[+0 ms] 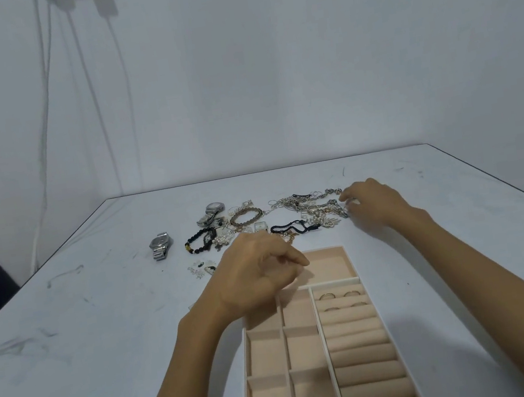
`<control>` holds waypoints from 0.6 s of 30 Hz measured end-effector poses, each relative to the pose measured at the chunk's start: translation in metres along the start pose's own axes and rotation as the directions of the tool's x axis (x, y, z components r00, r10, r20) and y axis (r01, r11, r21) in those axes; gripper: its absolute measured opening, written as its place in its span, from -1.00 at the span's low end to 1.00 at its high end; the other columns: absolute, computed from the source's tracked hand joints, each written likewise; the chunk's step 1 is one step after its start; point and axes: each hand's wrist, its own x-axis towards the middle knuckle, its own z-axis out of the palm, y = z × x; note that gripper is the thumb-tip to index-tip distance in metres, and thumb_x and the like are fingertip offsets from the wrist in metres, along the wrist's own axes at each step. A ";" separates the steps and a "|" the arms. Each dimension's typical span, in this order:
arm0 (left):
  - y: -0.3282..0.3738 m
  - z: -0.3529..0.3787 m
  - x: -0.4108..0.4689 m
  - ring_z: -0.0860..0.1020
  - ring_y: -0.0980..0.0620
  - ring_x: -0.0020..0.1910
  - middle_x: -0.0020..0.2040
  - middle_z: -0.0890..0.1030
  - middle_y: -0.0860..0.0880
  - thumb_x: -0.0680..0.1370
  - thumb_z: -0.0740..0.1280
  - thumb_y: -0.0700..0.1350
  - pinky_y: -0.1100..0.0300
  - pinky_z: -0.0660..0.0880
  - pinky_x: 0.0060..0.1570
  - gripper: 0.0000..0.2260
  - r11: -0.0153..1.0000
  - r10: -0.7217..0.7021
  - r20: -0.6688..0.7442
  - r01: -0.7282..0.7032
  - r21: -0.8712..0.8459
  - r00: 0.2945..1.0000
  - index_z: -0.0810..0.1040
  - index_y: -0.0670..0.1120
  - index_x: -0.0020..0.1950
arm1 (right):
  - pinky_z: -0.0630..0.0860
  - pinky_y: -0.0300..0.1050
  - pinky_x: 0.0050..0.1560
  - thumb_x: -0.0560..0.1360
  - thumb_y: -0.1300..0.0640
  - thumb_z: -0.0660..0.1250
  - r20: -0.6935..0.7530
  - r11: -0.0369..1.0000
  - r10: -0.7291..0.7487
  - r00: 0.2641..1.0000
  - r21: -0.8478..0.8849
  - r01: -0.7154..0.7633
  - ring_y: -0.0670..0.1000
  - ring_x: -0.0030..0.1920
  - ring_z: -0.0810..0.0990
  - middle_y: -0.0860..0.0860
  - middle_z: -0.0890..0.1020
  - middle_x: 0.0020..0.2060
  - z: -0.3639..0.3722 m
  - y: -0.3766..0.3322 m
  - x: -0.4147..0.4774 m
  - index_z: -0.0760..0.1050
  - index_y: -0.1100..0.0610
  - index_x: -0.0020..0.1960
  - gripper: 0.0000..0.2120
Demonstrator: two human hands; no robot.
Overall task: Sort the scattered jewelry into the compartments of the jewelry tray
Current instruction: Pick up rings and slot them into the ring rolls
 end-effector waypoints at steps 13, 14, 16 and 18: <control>-0.060 0.010 0.054 0.57 0.14 -0.11 -0.10 0.66 0.14 0.52 0.33 -0.07 0.21 0.46 -0.16 -0.87 0.896 -0.410 -0.207 0.435 0.093 0.889 0.65 0.05 0.00 | 0.38 -0.02 0.08 0.54 0.22 0.21 -0.124 0.999 0.043 0.991 0.026 -0.040 0.11 0.15 0.43 0.07 0.48 0.08 0.019 0.007 0.005 0.55 0.11 0.04 -0.83; -0.068 0.013 0.063 0.57 0.11 -0.06 -0.06 0.66 0.11 0.53 0.31 -0.07 0.19 0.47 -0.13 -0.85 0.877 -0.431 -0.205 0.462 0.136 0.879 0.63 0.03 0.05 | 0.38 -0.03 0.08 0.54 0.21 0.21 -0.103 0.998 0.051 0.993 0.034 -0.047 0.11 0.16 0.42 0.07 0.47 0.08 0.018 0.008 0.007 0.53 0.11 0.04 -0.85; -0.084 0.019 0.083 0.56 0.03 0.07 0.04 0.65 0.06 0.55 0.28 -0.08 0.11 0.50 0.00 -0.79 0.831 -0.475 -0.193 0.510 0.224 0.859 0.60 -0.01 0.14 | 0.38 -0.07 0.02 0.52 0.18 0.25 -0.075 0.995 0.067 0.995 0.072 -0.062 0.09 0.14 0.43 0.04 0.45 0.03 0.018 0.012 0.011 0.52 0.10 0.00 -0.90; -0.100 0.025 0.100 0.51 -0.05 0.18 0.14 0.63 0.01 0.56 0.26 -0.12 0.00 0.46 0.16 -0.75 0.776 -0.507 -0.169 0.533 0.337 0.845 0.56 -0.03 0.22 | 0.35 -0.11 -0.07 0.49 0.17 0.28 -0.078 0.987 0.068 0.995 0.147 -0.056 0.06 0.07 0.46 -0.01 0.44 -0.05 0.019 0.016 0.013 0.53 0.08 -0.07 -0.94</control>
